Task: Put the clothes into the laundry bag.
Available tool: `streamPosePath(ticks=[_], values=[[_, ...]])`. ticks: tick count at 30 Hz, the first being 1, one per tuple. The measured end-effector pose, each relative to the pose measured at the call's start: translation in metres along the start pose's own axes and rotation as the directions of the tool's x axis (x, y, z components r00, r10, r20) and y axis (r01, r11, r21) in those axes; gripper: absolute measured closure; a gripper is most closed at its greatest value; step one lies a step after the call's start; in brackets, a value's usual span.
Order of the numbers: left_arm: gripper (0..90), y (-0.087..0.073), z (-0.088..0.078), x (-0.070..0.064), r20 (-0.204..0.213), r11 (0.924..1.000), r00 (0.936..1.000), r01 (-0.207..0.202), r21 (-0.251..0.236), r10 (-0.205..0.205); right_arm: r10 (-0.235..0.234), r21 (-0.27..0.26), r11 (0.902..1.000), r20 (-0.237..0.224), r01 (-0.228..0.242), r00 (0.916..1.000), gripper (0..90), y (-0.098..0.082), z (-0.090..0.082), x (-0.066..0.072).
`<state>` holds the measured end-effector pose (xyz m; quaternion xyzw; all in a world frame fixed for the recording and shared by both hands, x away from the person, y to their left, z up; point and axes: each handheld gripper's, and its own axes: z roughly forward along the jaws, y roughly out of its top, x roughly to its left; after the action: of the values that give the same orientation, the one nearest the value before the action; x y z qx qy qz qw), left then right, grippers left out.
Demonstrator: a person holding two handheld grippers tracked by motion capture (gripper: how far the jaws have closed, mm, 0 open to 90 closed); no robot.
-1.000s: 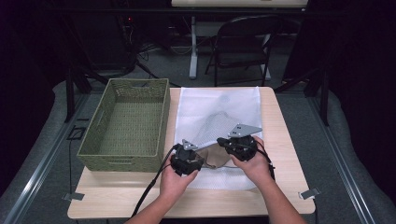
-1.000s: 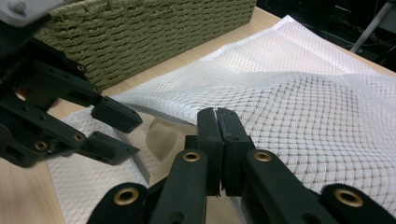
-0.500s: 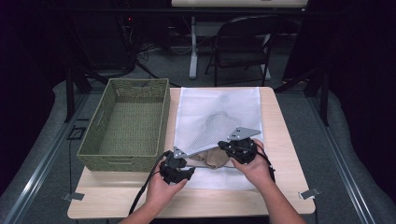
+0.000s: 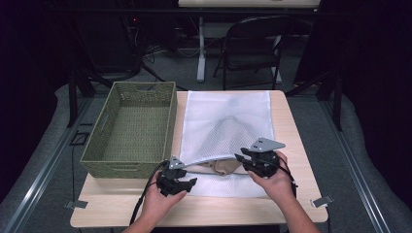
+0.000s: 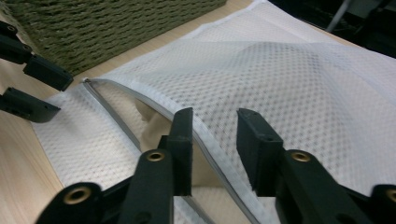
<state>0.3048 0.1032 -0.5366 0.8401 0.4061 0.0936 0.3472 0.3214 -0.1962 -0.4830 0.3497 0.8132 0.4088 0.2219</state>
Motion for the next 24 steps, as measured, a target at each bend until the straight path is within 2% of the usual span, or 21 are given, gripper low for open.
streamPosePath(ticks=[2, 4, 5, 6, 8, 12, 17, 20, 22, 24], values=[[48.9, -0.001, -0.001, 0.002, 0.009, 1.0, 1.0, 0.003, -0.009, -0.003, 0.015, -0.005, 0.9999, 0.014, -0.015, 0.9998, 60.3, -0.005, -0.005, -0.002], [49.7, -0.002, -0.002, 0.002, 0.016, 0.9997, 0.9999, 0.004, -0.023, -0.004, 0.038, -0.003, 0.9993, 0.053, -0.038, 0.9979, 55.6, -0.015, -0.012, -0.009], [49.7, -0.003, -0.002, 0.002, 0.015, 0.9996, 0.9999, 0.008, -0.028, -0.008, 0.038, -0.003, 0.9993, 0.053, -0.038, 0.9979, 55.6, -0.015, -0.012, -0.009], [50.0, -0.003, -0.003, 0.002, 0.018, 0.9996, 0.9998, 0.0, -0.029, 0.001, 0.063, -0.003, 0.998, 0.08, -0.063, 0.9948, 51.8, -0.024, -0.018, -0.015], [50.2, -0.004, -0.004, 0.002, 0.023, 0.9997, 0.9997, -0.005, -0.025, 0.006, 0.078, -0.009, 0.997, 0.085, -0.077, 0.9933, 50.4, -0.027, -0.019, -0.017], [50.3, -0.005, -0.002, 0.001, 0.024, 0.9997, 0.9997, -0.006, -0.024, 0.007, 0.136, -0.003, 0.9906, 0.123, -0.137, 0.9831, 46.5, -0.043, -0.03, -0.03], [50.3, -0.005, -0.002, 0.001, 0.026, 0.9997, 0.9996, -0.01, -0.022, 0.01, 0.172, 0.015, 0.9841, 0.161, -0.177, 0.9717, 42.5, -0.058, -0.038, -0.041], [50.0, -0.004, -0.002, 0.001, 0.023, 0.9997, 0.9996, -0.014, -0.022, 0.014, 0.221, 0.005, 0.9742, 0.182, -0.225, 0.9583, 39.7, -0.067, -0.042, -0.047], [49.2, -0.004, -0.002, 0.001, 0.014, 0.9996, 0.9998, -0.015, -0.024, 0.015, 0.233, 0.024, 0.97, 0.193, -0.242, 0.9531, 36.5, -0.073, -0.043, -0.051], [49.1, -0.004, -0.002, 0.001, 0.012, 0.9993, 0.9998, -0.015, -0.035, 0.015, 0.231, 0.031, 0.97, 0.197, -0.241, 0.953, 36.1, -0.074, -0.044, -0.053]])
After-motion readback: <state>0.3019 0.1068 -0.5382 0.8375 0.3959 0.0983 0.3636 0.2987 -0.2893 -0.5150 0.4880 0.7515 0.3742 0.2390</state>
